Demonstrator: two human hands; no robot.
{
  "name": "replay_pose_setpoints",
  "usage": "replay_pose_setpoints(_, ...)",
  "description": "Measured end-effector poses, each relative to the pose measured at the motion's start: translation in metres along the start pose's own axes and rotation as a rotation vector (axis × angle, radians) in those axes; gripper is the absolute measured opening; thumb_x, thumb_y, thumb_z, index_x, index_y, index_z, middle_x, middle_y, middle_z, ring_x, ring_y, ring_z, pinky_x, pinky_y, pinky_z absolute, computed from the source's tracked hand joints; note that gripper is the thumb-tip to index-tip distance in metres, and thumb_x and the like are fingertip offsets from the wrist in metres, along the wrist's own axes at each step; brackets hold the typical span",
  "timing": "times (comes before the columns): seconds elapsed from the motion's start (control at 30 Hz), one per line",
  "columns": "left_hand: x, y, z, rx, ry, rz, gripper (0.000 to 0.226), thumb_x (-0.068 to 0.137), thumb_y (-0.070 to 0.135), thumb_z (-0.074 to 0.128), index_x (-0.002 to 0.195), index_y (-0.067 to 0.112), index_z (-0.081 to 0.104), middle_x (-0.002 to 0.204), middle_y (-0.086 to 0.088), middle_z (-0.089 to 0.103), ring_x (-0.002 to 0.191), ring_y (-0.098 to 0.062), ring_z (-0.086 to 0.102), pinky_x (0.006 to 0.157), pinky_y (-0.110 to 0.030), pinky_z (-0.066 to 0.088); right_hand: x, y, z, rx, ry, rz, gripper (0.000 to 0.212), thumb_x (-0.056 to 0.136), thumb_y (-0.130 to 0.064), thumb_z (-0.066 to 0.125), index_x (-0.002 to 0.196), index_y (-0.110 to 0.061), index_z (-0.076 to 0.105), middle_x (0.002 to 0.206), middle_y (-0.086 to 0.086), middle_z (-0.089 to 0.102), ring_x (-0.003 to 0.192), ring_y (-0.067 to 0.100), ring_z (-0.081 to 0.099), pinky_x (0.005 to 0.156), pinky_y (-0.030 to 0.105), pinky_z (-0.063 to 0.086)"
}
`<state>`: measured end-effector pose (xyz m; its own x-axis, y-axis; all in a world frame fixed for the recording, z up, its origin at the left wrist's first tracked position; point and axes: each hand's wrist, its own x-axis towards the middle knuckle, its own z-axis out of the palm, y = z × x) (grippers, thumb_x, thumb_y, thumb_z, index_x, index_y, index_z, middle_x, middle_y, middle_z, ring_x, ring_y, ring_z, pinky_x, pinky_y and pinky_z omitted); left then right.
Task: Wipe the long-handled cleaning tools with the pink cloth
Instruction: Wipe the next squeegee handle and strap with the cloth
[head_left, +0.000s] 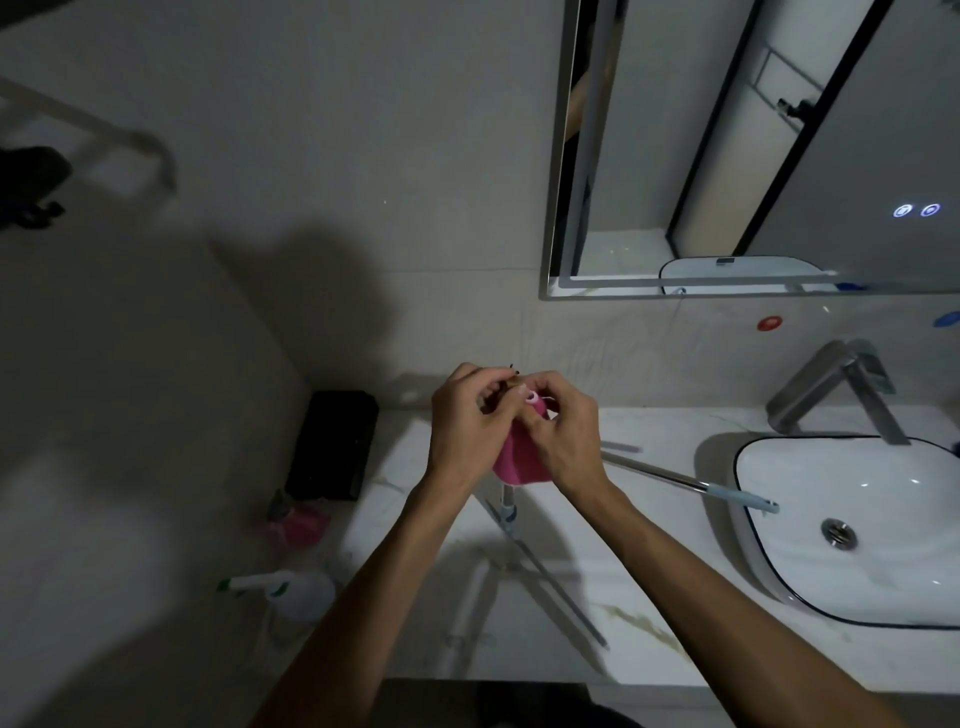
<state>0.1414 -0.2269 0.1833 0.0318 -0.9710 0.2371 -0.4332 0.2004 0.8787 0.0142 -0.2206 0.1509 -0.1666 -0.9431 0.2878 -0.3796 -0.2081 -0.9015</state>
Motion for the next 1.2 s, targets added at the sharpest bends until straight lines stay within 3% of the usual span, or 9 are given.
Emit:
replay_pose_setpoints(0.2, -0.01, -0.015, 0.004, -0.077, -0.048, -0.023, 0.014, 0.084, 0.009, 0.073, 0.092, 0.02, 0.076, 0.092, 0.008, 0.068, 0.085, -0.004, 0.067, 0.076, -0.017, 0.051, -0.02, 0.01, 0.005, 0.018, 0.015, 0.068, 0.012, 0.088, -0.013, 0.074, 0.099, -0.012, 0.073, 0.093, -0.007, 0.072, 0.088, 0.0, 0.065, 0.077, 0.006, 0.046)
replay_pose_setpoints(0.33, -0.013, -0.019, 0.005, -0.13, -0.023, -0.066, 0.014, 0.085, 0.012, 0.073, 0.095, 0.02, 0.071, 0.092, 0.011, 0.07, 0.085, -0.003, 0.067, 0.074, -0.019, 0.053, -0.02, 0.01, 0.007, 0.017, -0.05, 0.048, 0.025, 0.093, -0.015, 0.069, 0.117, -0.012, 0.073, 0.107, -0.005, 0.074, 0.092, -0.007, 0.064, 0.08, 0.005, 0.045)
replay_pose_setpoints(0.43, -0.016, -0.023, 0.005, -0.164, 0.022, -0.116, 0.017, 0.084, 0.014, 0.077, 0.099, 0.016, 0.068, 0.09, 0.011, 0.071, 0.085, -0.001, 0.067, 0.073, -0.015, 0.053, -0.019, 0.011, 0.013, 0.045, -0.121, 0.049, 0.029, 0.096, -0.013, 0.064, 0.124, -0.012, 0.07, 0.109, -0.002, 0.075, 0.093, -0.002, 0.066, 0.082, 0.007, 0.046)
replay_pose_setpoints(0.57, -0.021, -0.029, 0.012, -0.107, 0.05, -0.128, 0.018, 0.078, 0.014, 0.081, 0.094, 0.017, 0.072, 0.088, 0.009, 0.072, 0.083, -0.003, 0.068, 0.072, -0.016, 0.052, -0.027, 0.026, 0.022, 0.042, -0.212, 0.083, 0.02, 0.092, -0.004, 0.061, 0.106, -0.013, 0.073, 0.095, -0.007, 0.073, 0.086, -0.002, 0.065, 0.077, 0.009, 0.045)
replay_pose_setpoints(0.67, -0.022, -0.031, 0.014, 0.022, 0.114, -0.066, 0.014, 0.079, 0.023, 0.079, 0.093, 0.022, 0.075, 0.089, 0.009, 0.068, 0.081, -0.007, 0.067, 0.074, -0.028, 0.056, -0.03, 0.041, 0.027, -0.042, -0.265, 0.123, 0.03, 0.088, -0.03, 0.058, 0.11, -0.015, 0.071, 0.093, -0.011, 0.069, 0.081, -0.004, 0.061, 0.075, 0.009, 0.043)
replay_pose_setpoints(0.73, -0.02, -0.031, 0.014, 0.101, 0.14, -0.024, 0.015, 0.081, 0.03, 0.077, 0.094, 0.022, 0.075, 0.09, 0.008, 0.065, 0.08, -0.008, 0.065, 0.074, -0.034, 0.056, -0.028, 0.045, 0.029, -0.061, -0.309, 0.148, 0.034, 0.088, -0.036, 0.055, 0.111, -0.016, 0.071, 0.095, -0.01, 0.069, 0.082, -0.002, 0.061, 0.077, 0.014, 0.046)
replay_pose_setpoints(0.83, -0.016, -0.026, 0.013, 0.12, 0.127, 0.029, 0.015, 0.086, 0.022, 0.074, 0.1, 0.015, 0.074, 0.093, 0.006, 0.064, 0.082, -0.009, 0.063, 0.077, -0.036, 0.056, -0.023, 0.043, 0.028, -0.036, -0.293, 0.13, 0.036, 0.086, -0.035, 0.056, 0.112, -0.015, 0.072, 0.097, -0.006, 0.074, 0.085, 0.007, 0.066, 0.08, 0.021, 0.053)
replay_pose_setpoints(0.97, -0.008, -0.015, 0.008, 0.067, 0.182, 0.097, 0.021, 0.09, 0.007, 0.066, 0.111, 0.008, 0.07, 0.104, 0.0, 0.067, 0.092, -0.014, 0.067, 0.083, -0.037, 0.058, -0.01, 0.032, 0.026, 0.0, -0.239, 0.076, 0.023, 0.089, -0.022, 0.064, 0.108, -0.013, 0.074, 0.09, 0.001, 0.074, 0.077, 0.014, 0.065, 0.069, 0.018, 0.05)
replay_pose_setpoints(1.2, -0.003, -0.015, 0.003, 0.025, 0.077, 0.131, 0.03, 0.091, 0.001, 0.057, 0.12, 0.005, 0.066, 0.112, -0.001, 0.066, 0.103, -0.013, 0.065, 0.089, -0.032, 0.057, -0.01, 0.024, 0.026, 0.028, -0.237, 0.032, 0.04, 0.086, -0.043, 0.058, 0.107, -0.011, 0.072, 0.092, -0.004, 0.073, 0.08, 0.007, 0.066, 0.072, 0.016, 0.05)
